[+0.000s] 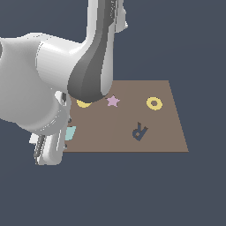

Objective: Insert a designated object into the corresponding slot on a board.

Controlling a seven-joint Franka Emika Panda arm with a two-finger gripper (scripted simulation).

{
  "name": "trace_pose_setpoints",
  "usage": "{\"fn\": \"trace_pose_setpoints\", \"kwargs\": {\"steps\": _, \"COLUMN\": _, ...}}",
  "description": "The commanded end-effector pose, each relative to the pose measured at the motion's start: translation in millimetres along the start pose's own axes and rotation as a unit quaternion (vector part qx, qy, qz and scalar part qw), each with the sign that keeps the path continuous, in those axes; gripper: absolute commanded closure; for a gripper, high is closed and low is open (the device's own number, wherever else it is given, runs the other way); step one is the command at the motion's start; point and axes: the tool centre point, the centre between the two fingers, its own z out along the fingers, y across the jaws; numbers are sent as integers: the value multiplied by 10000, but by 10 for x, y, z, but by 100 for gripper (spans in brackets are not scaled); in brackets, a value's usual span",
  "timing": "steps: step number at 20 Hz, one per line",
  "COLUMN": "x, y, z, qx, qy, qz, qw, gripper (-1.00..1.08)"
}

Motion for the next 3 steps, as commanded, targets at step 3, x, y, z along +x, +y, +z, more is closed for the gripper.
{"fn": "trace_pose_setpoints", "kwargs": {"steps": 3, "x": 0, "y": -1, "z": 0, "qx": 1, "qy": 0, "qz": 0, "qw": 10000, "gripper": -92}}
